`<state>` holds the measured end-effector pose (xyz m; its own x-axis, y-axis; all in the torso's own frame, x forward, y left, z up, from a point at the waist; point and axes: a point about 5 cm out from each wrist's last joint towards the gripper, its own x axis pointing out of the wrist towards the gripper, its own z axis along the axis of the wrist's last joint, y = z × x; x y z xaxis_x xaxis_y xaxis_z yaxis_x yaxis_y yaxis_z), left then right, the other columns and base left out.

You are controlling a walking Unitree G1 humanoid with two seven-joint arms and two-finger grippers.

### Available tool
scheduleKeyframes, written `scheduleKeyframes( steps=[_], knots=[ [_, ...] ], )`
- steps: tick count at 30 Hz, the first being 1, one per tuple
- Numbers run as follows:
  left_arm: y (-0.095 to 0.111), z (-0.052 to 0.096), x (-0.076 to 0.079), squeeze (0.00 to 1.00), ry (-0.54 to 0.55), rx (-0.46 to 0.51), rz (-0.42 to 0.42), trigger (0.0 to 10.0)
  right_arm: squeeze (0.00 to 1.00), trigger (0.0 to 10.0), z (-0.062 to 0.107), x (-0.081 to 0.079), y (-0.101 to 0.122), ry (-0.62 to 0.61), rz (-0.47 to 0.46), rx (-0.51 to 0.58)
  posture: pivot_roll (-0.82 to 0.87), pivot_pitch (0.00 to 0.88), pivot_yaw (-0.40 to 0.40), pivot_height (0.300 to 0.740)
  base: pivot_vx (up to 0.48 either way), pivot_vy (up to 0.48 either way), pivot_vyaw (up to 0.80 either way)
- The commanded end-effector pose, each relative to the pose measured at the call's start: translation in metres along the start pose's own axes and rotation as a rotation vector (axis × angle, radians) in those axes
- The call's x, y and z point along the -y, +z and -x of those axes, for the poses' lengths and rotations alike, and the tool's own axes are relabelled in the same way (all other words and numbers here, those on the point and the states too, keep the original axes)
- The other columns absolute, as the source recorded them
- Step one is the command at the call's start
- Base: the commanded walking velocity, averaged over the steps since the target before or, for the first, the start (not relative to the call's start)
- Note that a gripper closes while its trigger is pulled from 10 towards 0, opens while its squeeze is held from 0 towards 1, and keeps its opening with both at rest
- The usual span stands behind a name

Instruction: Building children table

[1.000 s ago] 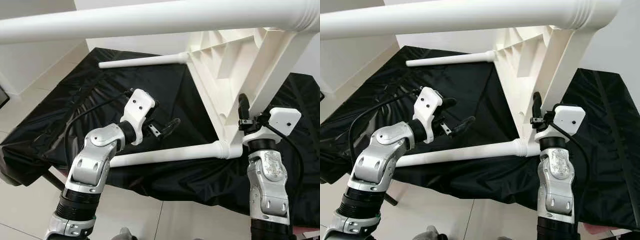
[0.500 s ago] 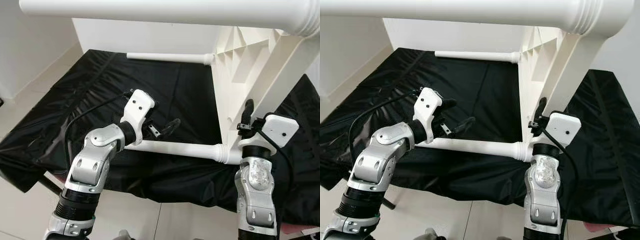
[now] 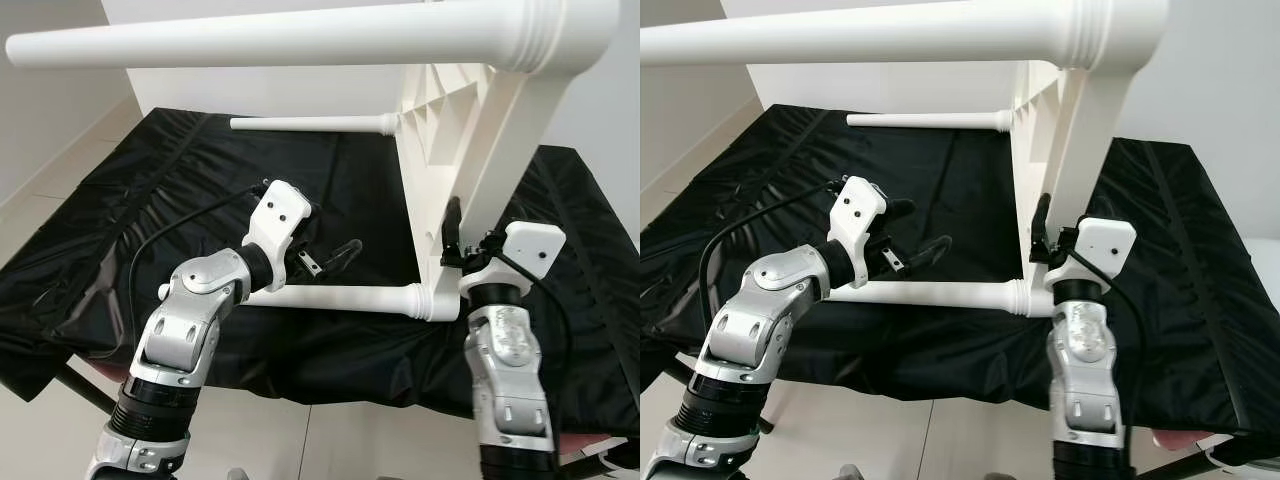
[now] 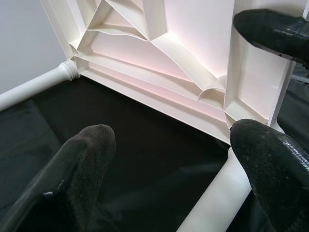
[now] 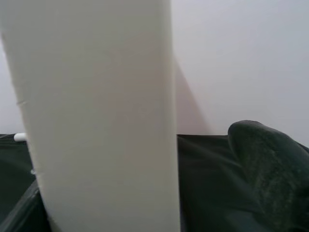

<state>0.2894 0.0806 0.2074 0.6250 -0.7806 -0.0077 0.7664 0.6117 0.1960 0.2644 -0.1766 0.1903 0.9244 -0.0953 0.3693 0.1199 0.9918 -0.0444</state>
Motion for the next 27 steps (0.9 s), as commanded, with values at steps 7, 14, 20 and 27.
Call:
scheduleKeyframes(
  steps=[7,14,20,27],
  knots=[
    [0.002,0.004,-0.005,0.0,0.075,0.009,-0.019,10.0,1.0,10.0,0.019,0.002,-0.017,0.165,-0.029,-0.068,-0.07,0.0,0.017,0.74,0.0,0.0,0.0],
    [-0.002,0.003,-0.007,0.0,0.079,-0.005,-0.025,10.0,0.0,10.0,0.028,0.007,-0.018,0.238,-0.059,-0.05,-0.08,0.0,0.024,0.74,0.0,0.0,0.0],
    [-0.004,0.004,-0.007,0.0,0.078,-0.011,-0.024,10.0,0.0,10.0,0.027,0.017,-0.018,0.259,-0.089,-0.045,-0.08,0.005,0.028,0.74,0.0,0.0,0.0],
    [-0.008,0.004,-0.008,0.0,0.08,-0.022,-0.024,10.0,0.0,10.0,0.024,0.027,-0.011,0.31,-0.108,-0.008,-0.09,0.006,0.036,0.74,0.0,0.0,0.0]
  ],
)
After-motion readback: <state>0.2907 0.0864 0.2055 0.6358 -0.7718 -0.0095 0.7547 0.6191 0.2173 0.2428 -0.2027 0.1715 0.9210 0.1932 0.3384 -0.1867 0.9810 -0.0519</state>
